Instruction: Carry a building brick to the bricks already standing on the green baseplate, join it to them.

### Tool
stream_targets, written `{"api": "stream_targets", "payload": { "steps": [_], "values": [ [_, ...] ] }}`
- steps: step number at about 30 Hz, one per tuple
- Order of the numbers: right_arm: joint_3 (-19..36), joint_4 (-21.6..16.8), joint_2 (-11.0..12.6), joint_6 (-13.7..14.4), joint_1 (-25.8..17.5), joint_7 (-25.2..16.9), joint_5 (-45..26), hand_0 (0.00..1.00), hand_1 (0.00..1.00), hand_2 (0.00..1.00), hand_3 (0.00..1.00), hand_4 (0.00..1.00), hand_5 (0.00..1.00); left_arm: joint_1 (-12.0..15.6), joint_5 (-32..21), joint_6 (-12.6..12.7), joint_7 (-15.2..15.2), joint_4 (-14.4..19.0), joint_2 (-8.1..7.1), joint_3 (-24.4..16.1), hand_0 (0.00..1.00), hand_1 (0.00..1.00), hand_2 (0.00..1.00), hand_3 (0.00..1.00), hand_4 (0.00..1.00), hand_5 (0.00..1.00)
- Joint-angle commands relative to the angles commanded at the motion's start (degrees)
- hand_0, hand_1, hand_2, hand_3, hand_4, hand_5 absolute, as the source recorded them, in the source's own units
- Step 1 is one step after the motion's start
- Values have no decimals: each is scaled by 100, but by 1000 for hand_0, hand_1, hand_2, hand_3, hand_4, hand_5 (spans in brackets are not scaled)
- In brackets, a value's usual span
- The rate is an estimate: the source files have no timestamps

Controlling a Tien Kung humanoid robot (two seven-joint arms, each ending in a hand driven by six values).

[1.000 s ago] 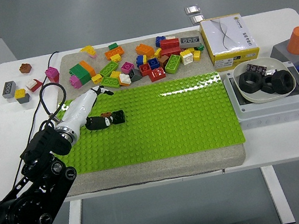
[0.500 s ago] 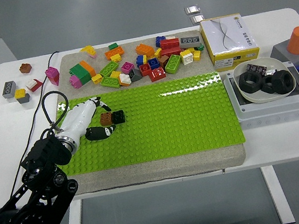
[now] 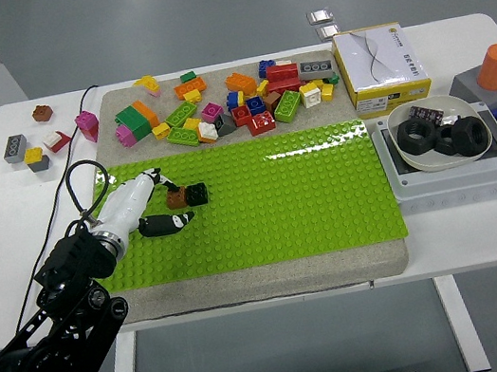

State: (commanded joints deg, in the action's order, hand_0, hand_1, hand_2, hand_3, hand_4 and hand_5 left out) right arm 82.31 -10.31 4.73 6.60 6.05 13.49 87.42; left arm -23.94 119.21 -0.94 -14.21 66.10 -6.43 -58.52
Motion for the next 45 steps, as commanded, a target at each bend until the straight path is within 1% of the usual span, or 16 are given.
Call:
{"api": "stream_targets", "payload": {
  "steps": [9,19,34,45],
  "values": [
    [9,0,-4,2,5,3,17,516,543,744,859,969,998,-30,-70,42,14,-174,50,87,998,978,991,661,836,351],
    [27,0,-21,-2,8,-7,11,516,541,742,859,976,998,-32,-70,138,57,-215,89,139,998,978,990,660,831,344],
    [13,0,-18,-6,4,-19,12,516,540,742,859,978,998,-5,-2,154,11,-274,103,167,998,976,987,649,823,343],
    [24,0,-42,-12,1,-19,34,516,531,742,861,981,998,-3,65,279,52,-319,111,149,998,976,987,650,821,342]
  ]
}}
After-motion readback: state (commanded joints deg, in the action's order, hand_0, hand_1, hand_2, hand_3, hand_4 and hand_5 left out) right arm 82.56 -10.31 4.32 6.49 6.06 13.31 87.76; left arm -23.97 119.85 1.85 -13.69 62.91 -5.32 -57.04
